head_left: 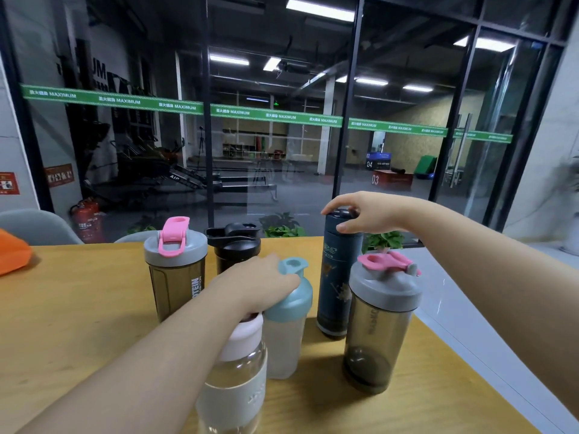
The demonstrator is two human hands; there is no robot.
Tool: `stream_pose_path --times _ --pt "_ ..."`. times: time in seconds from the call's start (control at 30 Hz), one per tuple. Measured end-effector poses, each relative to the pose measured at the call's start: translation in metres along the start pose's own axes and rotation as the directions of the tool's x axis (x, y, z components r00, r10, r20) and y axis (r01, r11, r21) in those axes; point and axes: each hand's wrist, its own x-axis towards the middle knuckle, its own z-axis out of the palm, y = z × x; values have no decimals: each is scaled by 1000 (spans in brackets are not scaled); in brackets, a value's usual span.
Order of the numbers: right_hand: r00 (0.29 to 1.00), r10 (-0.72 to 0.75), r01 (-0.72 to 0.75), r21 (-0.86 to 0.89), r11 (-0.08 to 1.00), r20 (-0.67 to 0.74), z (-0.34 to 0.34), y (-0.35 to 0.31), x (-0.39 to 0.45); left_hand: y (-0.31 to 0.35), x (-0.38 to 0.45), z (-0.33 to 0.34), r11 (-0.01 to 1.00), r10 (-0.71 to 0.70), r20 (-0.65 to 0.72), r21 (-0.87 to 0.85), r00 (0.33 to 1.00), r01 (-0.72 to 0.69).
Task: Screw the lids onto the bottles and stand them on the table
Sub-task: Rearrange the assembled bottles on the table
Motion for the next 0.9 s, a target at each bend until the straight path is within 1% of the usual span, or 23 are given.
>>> stream_pose_path --times 0.17,0.4,0.5,0.57,0.67,0.73,0.77,0.83,0.87,0.9 --pt "999 -20 20 5 1000 25 1 -1 -9 0 -1 0 1000 -3 4 -17 1000 3" --pt "1000 -7 7 35 999 6 3 -3 -19 1 -1 2 1000 -2 -57 -5 998 1" --pt "1000 7 -7 50 999 -4 5 -6 -21 0 3 2 999 1 -86 -53 996 -6" --pt "1000 29 -29 65 997 -4 7 -8 -23 -1 6 0 995 0 -81 -97 997 -8" --pt "998 69 -69 67 995 9 10 -10 -23 0 7 -5 993 13 -95 -119 995 -25" --pt "996 85 -86 60 995 17 11 -11 -22 2 6 -15 990 34 -166 -133 985 -57" --pt "996 89 -90 58 994 19 12 -11 -22 1 7 -21 990 47 -239 -121 970 -78" --pt "995 96 -97 66 993 18 13 -11 -20 -5 7 -36 997 73 -428 0 901 -81" --pt "995 99 -100 77 992 16 14 -11 -20 -11 7 -42 996 76 -501 69 862 -47" --pt "995 101 -101 92 991 10 15 -11 -20 -17 6 -47 992 64 -545 126 836 7"
